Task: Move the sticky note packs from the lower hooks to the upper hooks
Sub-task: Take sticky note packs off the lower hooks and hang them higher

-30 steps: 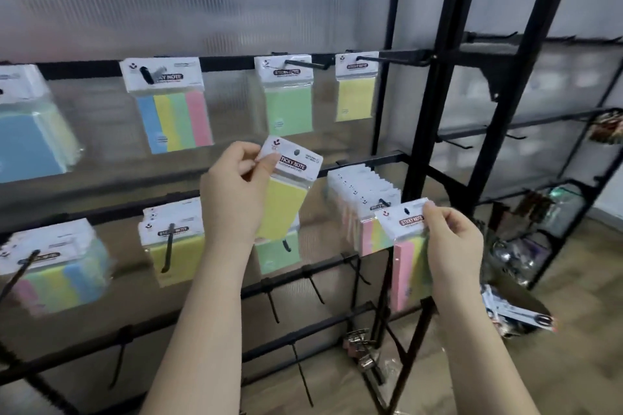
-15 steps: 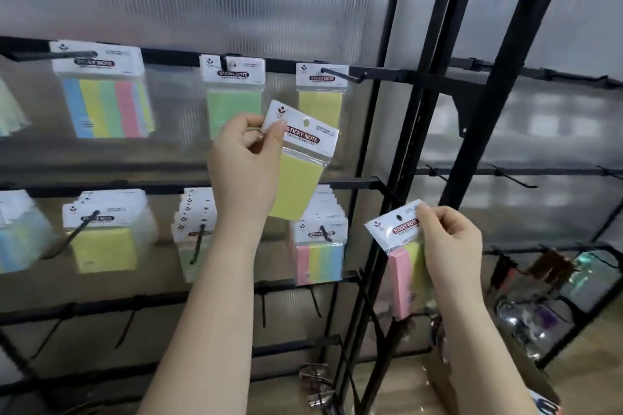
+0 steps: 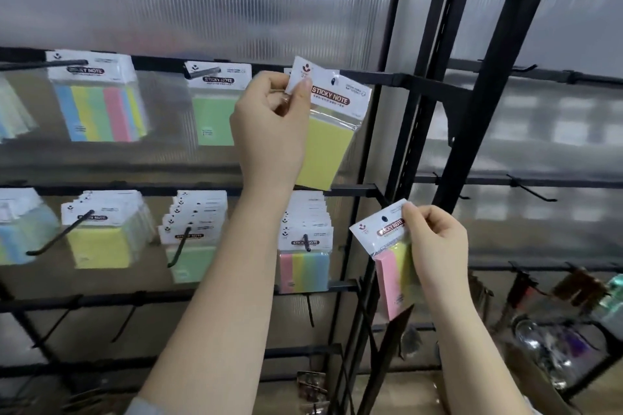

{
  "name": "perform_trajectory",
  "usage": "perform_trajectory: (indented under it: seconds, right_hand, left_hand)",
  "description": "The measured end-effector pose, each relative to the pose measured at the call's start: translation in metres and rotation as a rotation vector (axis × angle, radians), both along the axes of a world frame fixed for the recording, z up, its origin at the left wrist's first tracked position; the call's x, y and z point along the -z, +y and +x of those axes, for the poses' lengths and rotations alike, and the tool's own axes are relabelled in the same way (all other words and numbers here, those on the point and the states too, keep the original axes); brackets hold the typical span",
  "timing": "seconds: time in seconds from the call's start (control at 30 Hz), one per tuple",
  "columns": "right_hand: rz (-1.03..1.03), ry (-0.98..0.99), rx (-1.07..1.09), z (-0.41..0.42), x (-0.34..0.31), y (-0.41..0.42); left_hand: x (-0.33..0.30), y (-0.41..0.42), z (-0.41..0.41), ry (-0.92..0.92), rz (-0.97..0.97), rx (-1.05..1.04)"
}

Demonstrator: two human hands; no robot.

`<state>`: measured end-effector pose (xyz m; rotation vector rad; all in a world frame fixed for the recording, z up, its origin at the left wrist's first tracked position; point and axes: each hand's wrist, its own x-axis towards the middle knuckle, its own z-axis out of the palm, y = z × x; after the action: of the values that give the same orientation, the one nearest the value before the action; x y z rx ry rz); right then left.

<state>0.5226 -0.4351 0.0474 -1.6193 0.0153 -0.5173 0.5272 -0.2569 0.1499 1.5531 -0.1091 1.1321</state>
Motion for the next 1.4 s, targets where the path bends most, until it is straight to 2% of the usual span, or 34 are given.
perform_trajectory:
  seconds: [0.67,0.93,1.17,1.4]
  right_hand:
    - [0.051,-0.003,0.038,0.014,-0.006,0.012]
    - [0.053,-0.025,0.044,0.018,-0.007,0.013]
    - [0.045,-0.020,0.046,0.017,-0.006,0.007]
    - [0.038,-0.008,0.024,0.015,-0.007,0.003]
  left_hand:
    - [0.003,0.003,0.021,-0.098,-0.019,-0.023]
    - [0.008,0.004,0.040,-0.036,0.002,-0.050]
    - [0.018,0.009,0.084,0.084,-0.074,0.070]
    - [0.009,0.017,0.120,0.233,-0.014,-0.064]
